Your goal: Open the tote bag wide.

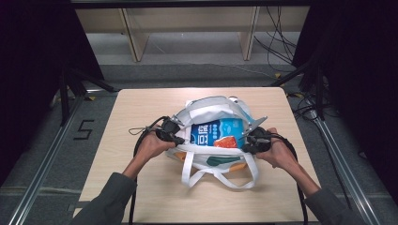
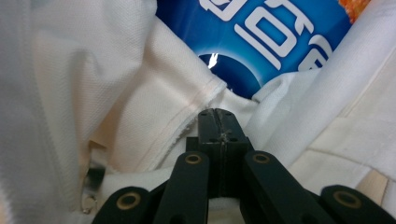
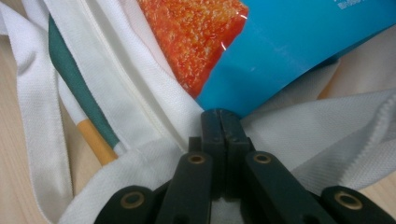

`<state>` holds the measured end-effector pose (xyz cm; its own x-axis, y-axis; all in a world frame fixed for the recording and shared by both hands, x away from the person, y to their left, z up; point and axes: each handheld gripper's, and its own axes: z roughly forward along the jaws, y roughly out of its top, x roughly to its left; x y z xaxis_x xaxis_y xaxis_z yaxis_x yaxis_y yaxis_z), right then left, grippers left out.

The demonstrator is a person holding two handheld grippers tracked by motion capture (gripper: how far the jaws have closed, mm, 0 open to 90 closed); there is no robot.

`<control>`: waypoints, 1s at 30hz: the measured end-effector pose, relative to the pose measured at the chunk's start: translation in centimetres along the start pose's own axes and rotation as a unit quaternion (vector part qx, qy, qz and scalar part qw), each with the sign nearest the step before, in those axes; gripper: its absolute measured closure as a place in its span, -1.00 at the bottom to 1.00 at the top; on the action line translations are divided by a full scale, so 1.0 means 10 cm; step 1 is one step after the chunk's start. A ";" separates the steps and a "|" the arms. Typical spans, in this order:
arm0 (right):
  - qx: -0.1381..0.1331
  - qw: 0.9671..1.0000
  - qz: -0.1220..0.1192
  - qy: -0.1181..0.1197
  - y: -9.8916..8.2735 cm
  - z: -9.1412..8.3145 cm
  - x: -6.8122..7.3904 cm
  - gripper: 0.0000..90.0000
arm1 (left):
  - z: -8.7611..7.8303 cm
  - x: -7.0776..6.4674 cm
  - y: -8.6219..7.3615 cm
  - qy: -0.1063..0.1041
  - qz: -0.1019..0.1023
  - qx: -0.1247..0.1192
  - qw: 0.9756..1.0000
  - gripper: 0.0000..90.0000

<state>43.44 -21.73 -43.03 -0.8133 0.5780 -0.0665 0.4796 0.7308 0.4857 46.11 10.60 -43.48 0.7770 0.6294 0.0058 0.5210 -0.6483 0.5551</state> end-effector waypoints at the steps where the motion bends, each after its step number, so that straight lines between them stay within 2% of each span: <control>1: -0.005 1.000 -0.005 -0.002 0.04 -0.03 -0.01 1.00 | -0.01 -0.02 0.04 0.012 0.010 0.007 1.000 0.99; 2: -0.018 1.000 -0.005 -0.007 0.07 -0.07 -0.03 1.00 | -0.02 -0.01 0.06 0.011 0.008 -0.001 1.000 0.98; 4: -0.057 0.998 0.018 0.000 0.16 -0.15 -0.06 1.00 | -0.04 0.04 0.10 0.002 -0.013 -0.022 1.000 0.96; 5: -0.057 0.998 0.018 0.000 0.16 -0.15 -0.06 1.00 | -0.04 0.04 0.10 0.002 -0.013 -0.022 1.000 0.97; 6: -0.084 0.996 0.022 -0.007 0.30 -0.18 -0.12 1.00 | -0.05 0.07 0.18 0.014 -0.026 -0.047 0.998 0.97; 7: -0.084 0.996 0.022 -0.007 0.30 -0.18 -0.12 1.00 | -0.05 0.07 0.18 0.014 -0.026 -0.047 0.998 0.97; 8: -0.096 0.995 0.011 -0.022 0.45 -0.15 -0.22 1.00 | -0.05 0.13 0.28 0.026 -0.034 -0.072 0.997 0.97; 9: -0.102 0.994 0.011 -0.034 0.52 -0.11 -0.27 1.00 | -0.05 0.13 0.28 0.026 -0.034 -0.072 0.997 0.97; 10: -0.102 0.994 0.011 -0.034 0.52 -0.11 -0.27 1.00 | -0.04 0.18 0.32 0.033 -0.043 -0.080 0.995 0.97; 11: -0.101 0.994 0.011 -0.040 0.59 -0.08 -0.34 1.00 | -0.03 0.22 0.35 0.041 -0.059 -0.093 0.993 0.97; 12: -0.102 0.993 0.020 -0.049 0.64 -0.03 -0.41 1.00 | -0.02 0.27 0.37 0.044 -0.064 -0.094 0.993 0.97; 13: -0.095 0.993 0.028 -0.057 0.68 0.00 -0.49 1.00 | -0.01 0.32 0.38 0.050 -0.070 -0.090 0.992 0.96; 14: -0.085 0.992 0.048 -0.079 0.71 0.08 -0.66 1.00 | 0.02 0.41 0.34 0.059 -0.084 -0.088 0.991 0.97; 15: -0.083 0.990 0.060 -0.093 0.71 0.13 -0.75 1.00 | 0.04 0.46 0.31 0.052 -0.092 -0.087 0.991 0.98; 16: -0.066 0.990 0.078 -0.098 0.69 0.15 -0.83 1.00 | 0.05 0.49 0.27 0.051 -0.101 -0.089 0.990 0.98; 17: -0.064 0.989 0.082 -0.106 0.65 0.22 -0.89 1.00 | 0.08 0.52 0.23 0.046 -0.108 -0.091 0.989 0.98; 18: -0.044 0.990 0.085 -0.104 0.61 0.25 -0.95 1.00 | 0.10 0.53 0.20 0.045 -0.111 -0.091 0.989 0.98; 19: -0.037 0.990 0.091 -0.101 0.56 0.31 -0.98 1.00 | 0.12 0.54 0.17 0.049 -0.109 -0.088 0.989 0.98; 21: -0.029 0.990 0.096 -0.102 0.51 0.36 -1.01 1.00 | 0.14 0.54 0.16 0.055 -0.107 -0.080 0.990 0.98; 22: -0.007 0.989 0.117 -0.092 0.41 0.47 -1.04 1.00 | 0.19 0.58 0.12 0.055 -0.116 -0.080 0.988 0.99; 23: -0.007 0.989 0.117 -0.092 0.41 0.47 -1.04 1.00 | 0.19 0.58 0.12 0.055 -0.116 -0.080 0.988 0.99; 24: -0.005 0.987 0.144 -0.072 0.32 0.57 -1.06 1.00 | 0.21 0.60 0.12 0.050 -0.124 -0.078 0.988 0.99; 25: -0.004 0.988 0.141 -0.070 0.30 0.61 -1.07 1.00 | 0.26 0.60 0.12 0.060 -0.128 -0.081 0.987 0.99; 26: -0.004 0.988 0.141 -0.070 0.30 0.61 -1.07 1.00 | 0.26 0.60 0.12 0.060 -0.128 -0.081 0.987 0.99; 27: -0.003 0.987 0.143 -0.070 0.29 0.64 -1.07 1.00 | 0.25 0.59 0.12 0.064 -0.119 -0.073 0.988 0.99; 29: 0.000 0.987 0.143 -0.073 0.30 0.62 -1.05 1.00 | 0.22 0.57 0.15 0.069 -0.116 -0.066 0.989 0.98; 30: -0.002 0.987 0.133 -0.089 0.33 0.52 -1.00 1.00 | 0.16 0.52 0.16 0.075 -0.107 -0.067 0.989 0.98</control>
<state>54.90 -23.21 -45.26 -0.5879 0.8042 -0.0872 0.6672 0.5430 0.5099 51.52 12.12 -43.92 0.5876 0.8091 -0.0066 0.6085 -0.4365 0.6627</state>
